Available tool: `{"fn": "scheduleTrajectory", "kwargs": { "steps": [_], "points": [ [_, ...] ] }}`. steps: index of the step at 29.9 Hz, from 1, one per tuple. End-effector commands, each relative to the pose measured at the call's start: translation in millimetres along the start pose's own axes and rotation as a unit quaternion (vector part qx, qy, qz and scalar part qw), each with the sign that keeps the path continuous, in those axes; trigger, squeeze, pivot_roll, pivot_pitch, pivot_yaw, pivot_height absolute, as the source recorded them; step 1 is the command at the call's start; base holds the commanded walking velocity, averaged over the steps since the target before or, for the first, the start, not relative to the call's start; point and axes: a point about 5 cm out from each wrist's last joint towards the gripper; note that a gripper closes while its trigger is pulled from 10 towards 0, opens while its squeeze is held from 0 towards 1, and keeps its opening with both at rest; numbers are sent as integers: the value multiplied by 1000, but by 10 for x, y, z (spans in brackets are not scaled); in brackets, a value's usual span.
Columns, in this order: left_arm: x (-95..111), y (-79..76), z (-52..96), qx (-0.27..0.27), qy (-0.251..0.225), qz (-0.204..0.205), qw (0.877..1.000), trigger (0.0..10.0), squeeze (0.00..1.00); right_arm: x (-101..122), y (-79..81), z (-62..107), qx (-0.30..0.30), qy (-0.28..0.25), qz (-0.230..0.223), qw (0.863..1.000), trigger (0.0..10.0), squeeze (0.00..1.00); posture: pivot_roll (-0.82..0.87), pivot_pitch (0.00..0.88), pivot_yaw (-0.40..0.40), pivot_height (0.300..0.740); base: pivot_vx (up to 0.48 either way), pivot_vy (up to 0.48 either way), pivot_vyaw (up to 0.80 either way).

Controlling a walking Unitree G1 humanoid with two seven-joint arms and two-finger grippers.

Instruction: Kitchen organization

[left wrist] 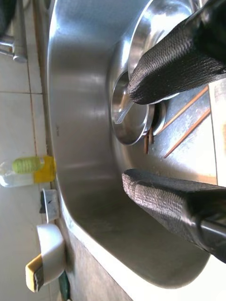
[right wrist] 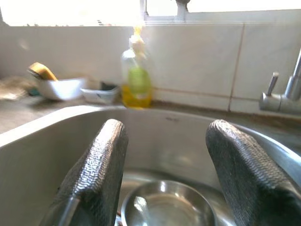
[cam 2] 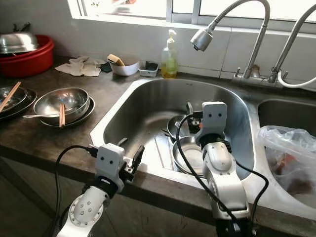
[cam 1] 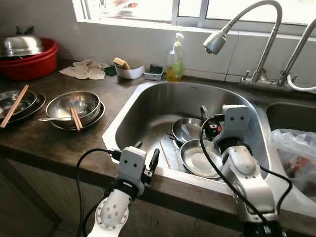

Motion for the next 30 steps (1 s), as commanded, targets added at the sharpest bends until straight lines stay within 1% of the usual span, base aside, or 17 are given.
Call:
{"fn": "scheduleTrajectory", "kwargs": {
  "steps": [1,4,8,12,24,30],
  "points": [
    [32,-1,-13,-3,-5,1,1000,10000,0,41,68,87,21,-12,-4,1000,10000,0,40,0,-27,740,0,0,0],
    [22,3,-4,-4,-5,0,1000,10000,0,-20,78,199,21,1,-6,1000,10000,0,31,0,-23,740,0,0,0],
    [12,0,23,-4,-5,2,1000,10000,0,-79,96,300,15,15,-8,1000,10000,0,26,0,-19,740,0,0,0],
    [11,-18,31,-8,-5,3,1000,10000,0,-103,104,345,13,21,-10,1000,10000,0,27,0,-16,740,0,0,0],
    [-61,-26,64,-9,8,5,1000,10000,0,-130,114,317,13,26,-15,999,10000,0,32,0,-25,740,0,0,0],
    [-98,-24,67,-9,16,-1,1000,10000,0,-140,129,294,16,29,-17,999,10000,0,32,0,-24,740,0,0,0]
  ]
}}
Point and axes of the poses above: a point about 5 cm out from each wrist's last joint towards the gripper, its own z axis pointing back from the gripper into the wrist, its own x axis along the axis of the wrist's last joint, y = z × x, and after that the axes turned 14 degrees about -z, right-handed
